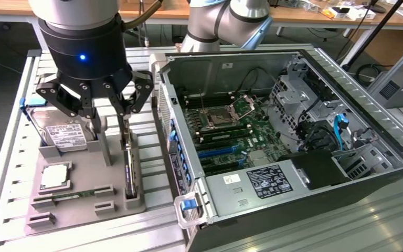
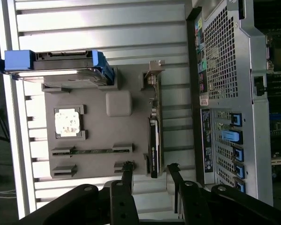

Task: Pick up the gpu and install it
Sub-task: 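Pick up the gpu and move the gpu toward the slot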

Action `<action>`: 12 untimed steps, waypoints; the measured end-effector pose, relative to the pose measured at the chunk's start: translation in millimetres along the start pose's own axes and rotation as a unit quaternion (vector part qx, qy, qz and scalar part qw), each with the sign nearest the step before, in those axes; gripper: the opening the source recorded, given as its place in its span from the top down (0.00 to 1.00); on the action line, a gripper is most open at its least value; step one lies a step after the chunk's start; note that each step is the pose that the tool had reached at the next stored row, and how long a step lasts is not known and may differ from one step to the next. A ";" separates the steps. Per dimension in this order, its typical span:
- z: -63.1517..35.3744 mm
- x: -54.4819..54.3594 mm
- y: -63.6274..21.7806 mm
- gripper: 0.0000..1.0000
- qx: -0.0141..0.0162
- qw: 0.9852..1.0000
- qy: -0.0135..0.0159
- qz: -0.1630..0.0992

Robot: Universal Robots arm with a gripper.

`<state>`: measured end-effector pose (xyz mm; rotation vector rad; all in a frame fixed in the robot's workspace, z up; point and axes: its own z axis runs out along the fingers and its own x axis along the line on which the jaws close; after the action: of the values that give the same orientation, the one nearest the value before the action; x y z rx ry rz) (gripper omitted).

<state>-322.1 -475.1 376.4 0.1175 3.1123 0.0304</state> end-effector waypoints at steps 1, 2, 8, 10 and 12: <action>0.8 -0.2 0.0 0.58 0.000 1.000 0.000 0.000; 1.8 -0.3 0.0 0.58 0.000 1.000 0.000 0.000; 4.6 -0.3 -0.2 0.58 0.000 1.000 0.000 0.000; 5.5 -0.4 -0.3 0.58 0.000 1.000 0.000 0.000; 6.3 -0.4 -0.3 0.58 0.000 1.000 0.000 0.000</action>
<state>-321.6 -475.3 370.2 0.1175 3.1123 0.0303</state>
